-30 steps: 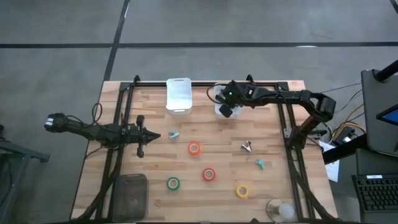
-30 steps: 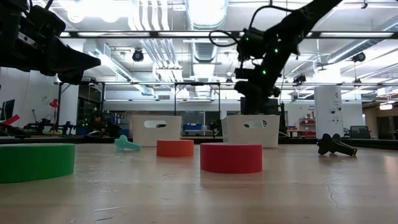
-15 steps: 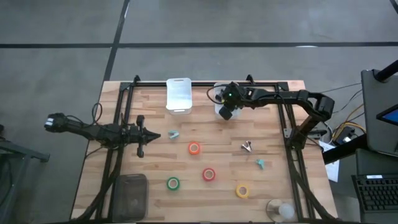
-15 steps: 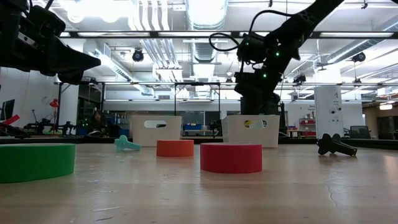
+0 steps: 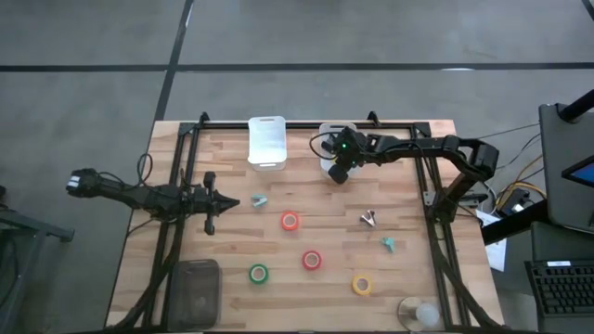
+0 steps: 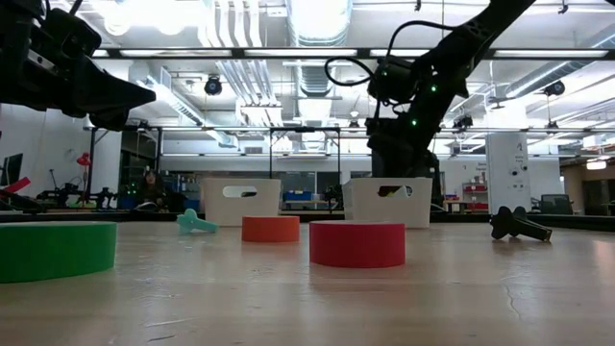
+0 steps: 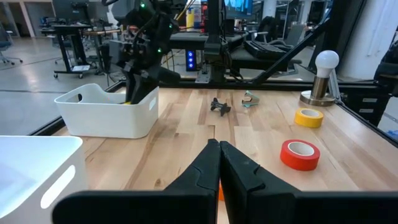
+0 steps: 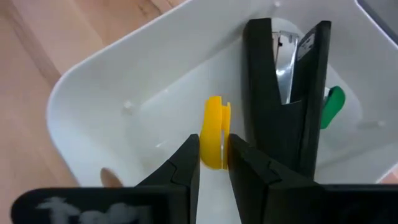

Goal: Pick and place Stapler, Stapler remover, tape
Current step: Put the yellow stapler into the right white bin, then put the yellow tape into the left white bin

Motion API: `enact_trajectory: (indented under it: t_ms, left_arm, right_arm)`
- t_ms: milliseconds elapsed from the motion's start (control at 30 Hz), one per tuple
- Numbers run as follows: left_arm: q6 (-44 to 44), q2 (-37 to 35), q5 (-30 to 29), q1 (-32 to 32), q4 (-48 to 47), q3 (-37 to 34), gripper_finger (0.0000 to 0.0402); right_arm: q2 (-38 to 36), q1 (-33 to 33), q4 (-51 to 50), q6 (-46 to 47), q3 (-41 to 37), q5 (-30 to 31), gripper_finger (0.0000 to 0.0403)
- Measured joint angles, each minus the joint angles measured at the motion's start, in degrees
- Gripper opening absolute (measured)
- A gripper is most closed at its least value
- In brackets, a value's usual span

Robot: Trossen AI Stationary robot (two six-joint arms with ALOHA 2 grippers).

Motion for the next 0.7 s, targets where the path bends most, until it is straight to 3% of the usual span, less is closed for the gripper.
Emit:
enact_trajectory:
  t_ms: [700]
  left_arm:
    - [0.0, 0.0, 0.0, 0.0, 0.0, -0.02, 0.0012]
  right_arm:
    - [-0.94, 0.11, 0.43, -0.24, 0.0, -0.03, 0.0181]
